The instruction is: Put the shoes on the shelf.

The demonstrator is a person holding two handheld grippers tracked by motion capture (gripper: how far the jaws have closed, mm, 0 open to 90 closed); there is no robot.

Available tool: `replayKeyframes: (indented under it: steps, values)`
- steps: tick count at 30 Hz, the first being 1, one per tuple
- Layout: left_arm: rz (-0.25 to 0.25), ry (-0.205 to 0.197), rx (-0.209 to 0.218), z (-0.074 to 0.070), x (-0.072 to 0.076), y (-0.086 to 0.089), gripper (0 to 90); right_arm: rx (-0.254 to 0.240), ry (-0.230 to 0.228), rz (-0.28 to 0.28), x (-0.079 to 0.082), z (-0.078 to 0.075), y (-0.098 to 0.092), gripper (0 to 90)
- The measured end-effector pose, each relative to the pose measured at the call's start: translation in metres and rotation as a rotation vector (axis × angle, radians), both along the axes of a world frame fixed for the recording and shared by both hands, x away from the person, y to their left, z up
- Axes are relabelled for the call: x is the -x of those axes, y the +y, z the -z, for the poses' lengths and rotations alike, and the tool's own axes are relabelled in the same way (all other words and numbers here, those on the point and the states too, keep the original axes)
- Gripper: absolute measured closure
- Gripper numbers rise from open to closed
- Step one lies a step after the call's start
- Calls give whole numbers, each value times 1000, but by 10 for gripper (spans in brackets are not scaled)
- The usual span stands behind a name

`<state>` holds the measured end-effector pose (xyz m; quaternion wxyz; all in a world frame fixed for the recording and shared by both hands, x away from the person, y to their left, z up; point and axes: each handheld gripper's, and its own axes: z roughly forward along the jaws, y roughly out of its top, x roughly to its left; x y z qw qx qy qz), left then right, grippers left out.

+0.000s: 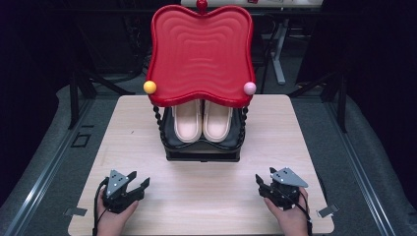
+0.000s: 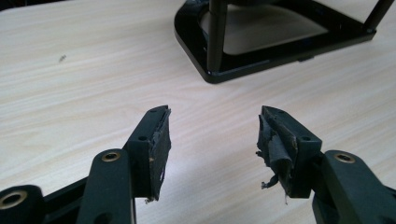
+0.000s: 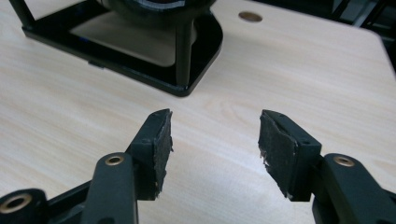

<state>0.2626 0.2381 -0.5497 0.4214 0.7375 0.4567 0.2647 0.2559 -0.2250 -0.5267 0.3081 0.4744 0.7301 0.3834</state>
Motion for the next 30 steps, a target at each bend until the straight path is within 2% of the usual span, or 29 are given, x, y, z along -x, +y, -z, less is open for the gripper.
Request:
replayKeyframes:
  steps: [2, 5, 9, 15, 20, 30]
  values:
    - [6, 4, -7, 2, -1, -1, 440, 17, 28, -3, -3, 8, 0, 436]
    - [5, 12, -3, 5, -2, -2, 440, 10, 59, -10, -7, 17, 1, 436]
    - [2, 26, -6, 8, -4, -2, 436, 12, 75, -21, -10, 22, 3, 436]
    - [0, 54, 7, 14, -7, -2, 433, -24, 115, -20, -13, 29, 3, 432]
    - [-2, 57, 1, 15, -8, -2, 431, -10, 110, -21, -14, 30, 3, 431]
    - [-13, 60, 5, 15, -10, 0, 431, -31, 124, -17, -16, 32, 0, 432]
